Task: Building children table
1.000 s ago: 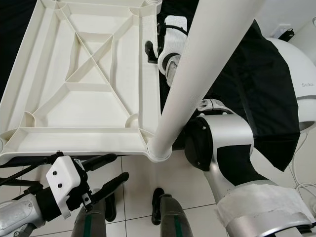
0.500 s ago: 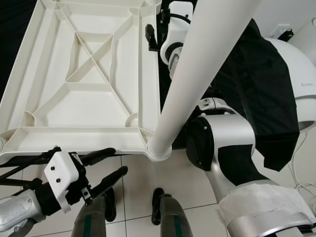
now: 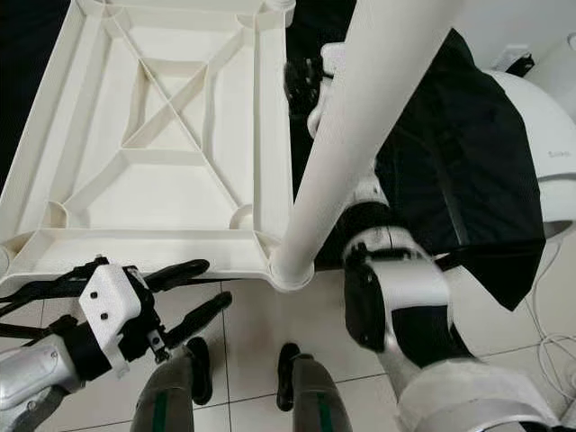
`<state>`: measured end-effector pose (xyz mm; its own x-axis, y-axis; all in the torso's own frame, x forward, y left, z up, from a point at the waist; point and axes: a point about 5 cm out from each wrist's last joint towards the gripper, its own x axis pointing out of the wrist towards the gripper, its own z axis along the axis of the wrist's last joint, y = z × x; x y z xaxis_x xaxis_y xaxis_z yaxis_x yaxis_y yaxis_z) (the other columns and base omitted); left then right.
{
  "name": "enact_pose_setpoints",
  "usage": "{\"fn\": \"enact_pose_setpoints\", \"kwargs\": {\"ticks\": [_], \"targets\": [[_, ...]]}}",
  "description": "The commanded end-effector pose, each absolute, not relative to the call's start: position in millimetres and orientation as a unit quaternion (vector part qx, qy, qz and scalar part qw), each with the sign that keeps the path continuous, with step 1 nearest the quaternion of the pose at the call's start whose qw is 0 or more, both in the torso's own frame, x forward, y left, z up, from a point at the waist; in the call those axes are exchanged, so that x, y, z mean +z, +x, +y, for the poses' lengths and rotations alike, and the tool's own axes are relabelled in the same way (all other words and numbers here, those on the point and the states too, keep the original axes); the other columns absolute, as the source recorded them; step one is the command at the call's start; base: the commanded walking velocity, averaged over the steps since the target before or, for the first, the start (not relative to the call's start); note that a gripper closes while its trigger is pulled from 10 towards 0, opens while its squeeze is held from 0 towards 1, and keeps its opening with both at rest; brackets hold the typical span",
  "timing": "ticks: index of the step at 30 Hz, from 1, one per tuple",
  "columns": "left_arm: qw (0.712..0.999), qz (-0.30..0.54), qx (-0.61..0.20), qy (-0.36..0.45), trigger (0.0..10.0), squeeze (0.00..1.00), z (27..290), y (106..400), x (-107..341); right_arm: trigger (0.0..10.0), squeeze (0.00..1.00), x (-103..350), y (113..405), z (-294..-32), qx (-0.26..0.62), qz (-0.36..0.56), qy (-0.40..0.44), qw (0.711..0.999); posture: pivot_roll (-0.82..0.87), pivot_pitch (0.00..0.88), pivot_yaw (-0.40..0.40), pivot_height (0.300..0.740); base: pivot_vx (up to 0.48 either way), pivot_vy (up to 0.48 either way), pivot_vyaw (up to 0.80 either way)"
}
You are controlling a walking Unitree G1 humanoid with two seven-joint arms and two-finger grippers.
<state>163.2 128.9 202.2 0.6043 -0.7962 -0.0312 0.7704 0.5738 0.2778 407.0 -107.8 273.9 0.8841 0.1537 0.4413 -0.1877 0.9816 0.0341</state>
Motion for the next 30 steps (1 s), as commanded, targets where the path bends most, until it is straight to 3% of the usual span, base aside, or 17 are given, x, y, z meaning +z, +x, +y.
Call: {"fn": "enact_pose_setpoints", "kwargs": {"ticks": [1,19,30], "targets": [[0.884,-0.045,-0.448,0.124,10.0,0.00,128.3,162.4,199.8,10.0,0.00,274.0,402.5,-109.6,0.084,-0.244,0.034,0.966,0.06,0.297,-0.068,0.740,0.000,0.000,0.00],[0.874,-0.034,-0.469,0.119,10.0,0.00,134.2,163.3,196.7,10.0,0.00,242.8,335.0,-139.3,0.062,-0.288,0.065,0.953,0.03,0.297,-0.039,0.740,0.000,0.000,0.00],[0.819,-0.010,-0.541,0.190,10.0,0.00,138.0,161.7,182.7,10.0,0.00,238.9,313.4,-152.7,0.046,-0.274,0.060,0.959,0.01,0.307,-0.016,0.740,0.000,0.000,0.00]]}}
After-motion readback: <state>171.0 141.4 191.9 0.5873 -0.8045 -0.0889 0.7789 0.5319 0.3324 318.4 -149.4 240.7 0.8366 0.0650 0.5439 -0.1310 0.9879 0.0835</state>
